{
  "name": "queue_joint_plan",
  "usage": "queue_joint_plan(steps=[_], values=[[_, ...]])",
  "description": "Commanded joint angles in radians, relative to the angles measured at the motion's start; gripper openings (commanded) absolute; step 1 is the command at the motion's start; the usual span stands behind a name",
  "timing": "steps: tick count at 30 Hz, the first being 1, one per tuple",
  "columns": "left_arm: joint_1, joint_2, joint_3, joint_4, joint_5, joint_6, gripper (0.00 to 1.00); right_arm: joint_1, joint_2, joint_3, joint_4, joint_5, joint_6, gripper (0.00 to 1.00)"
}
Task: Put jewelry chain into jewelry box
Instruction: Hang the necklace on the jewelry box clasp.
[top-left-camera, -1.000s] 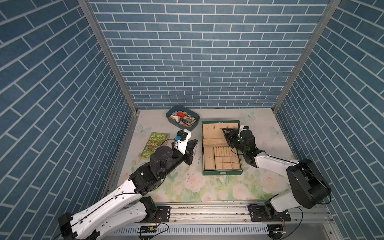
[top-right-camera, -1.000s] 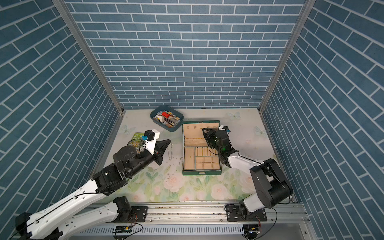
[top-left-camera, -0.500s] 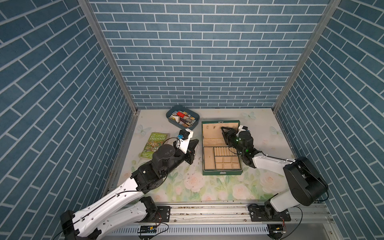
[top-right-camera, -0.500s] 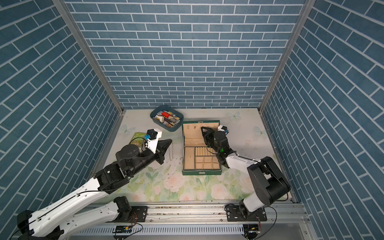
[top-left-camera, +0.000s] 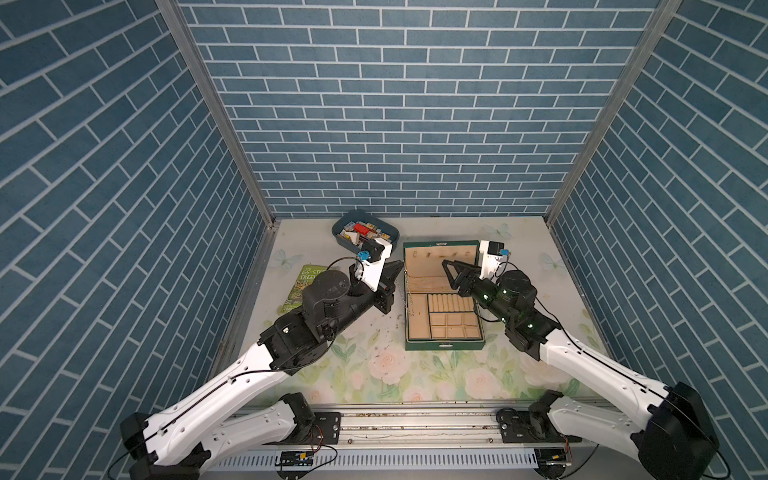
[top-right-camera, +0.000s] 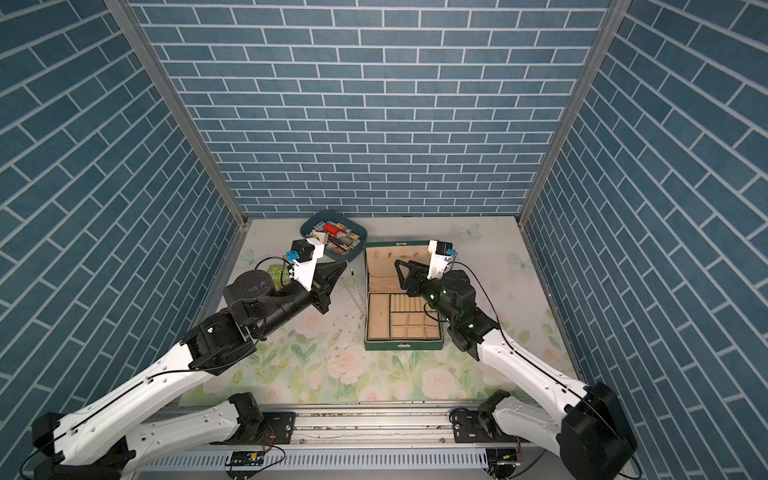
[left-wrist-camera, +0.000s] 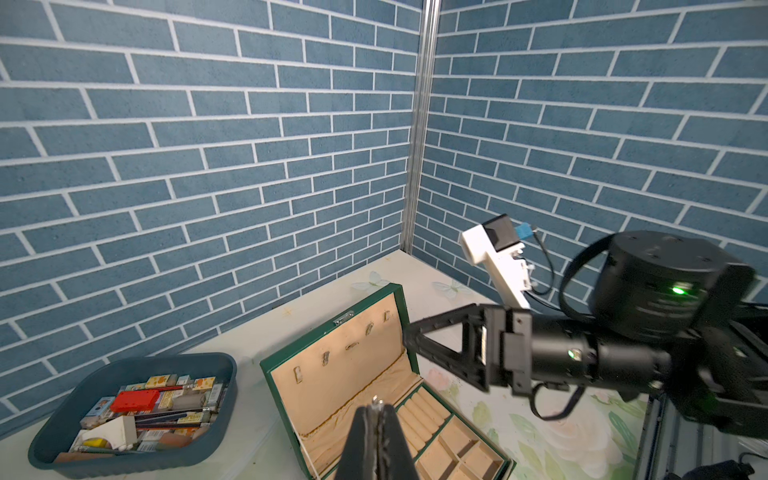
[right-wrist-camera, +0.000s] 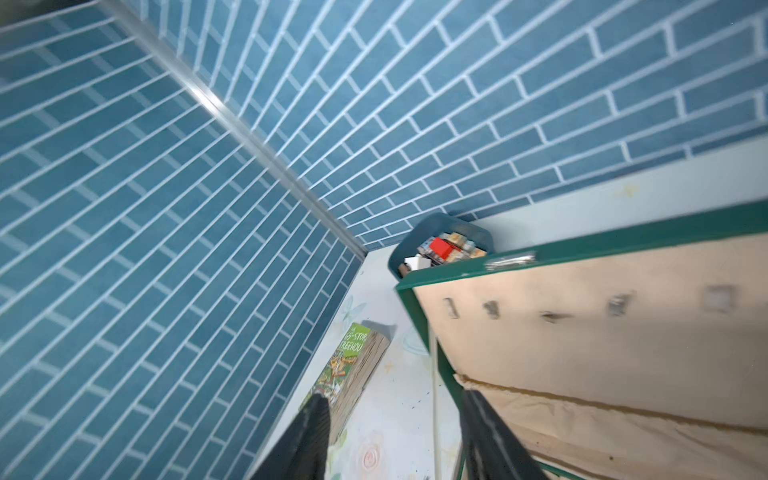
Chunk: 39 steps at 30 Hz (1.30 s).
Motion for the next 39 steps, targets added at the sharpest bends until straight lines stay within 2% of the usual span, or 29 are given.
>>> queue_joint_plan(steps=[1,7,14,31,39], values=[[0.001,0.024,0.046,-0.009,0.015,0.010,0.00,0.069,-0.072,-0.069,-0.032,0.069,-0.348,0.56],[-0.001,0.063,0.103,-0.021,0.017,0.011,0.00,0.233,-0.128,-0.178,0.109,0.203,-0.552,0.57],[-0.002,0.088,0.150,-0.029,0.021,0.018,0.00,0.366,-0.056,-0.209,0.264,0.321,-0.700,0.61],[-0.019,0.105,0.207,-0.048,0.022,0.030,0.00,0.463,0.164,-0.149,0.430,0.354,-0.834,0.65],[-0.020,0.105,0.218,-0.053,0.026,0.034,0.00,0.476,0.226,-0.119,0.496,0.437,-0.867,0.62]])
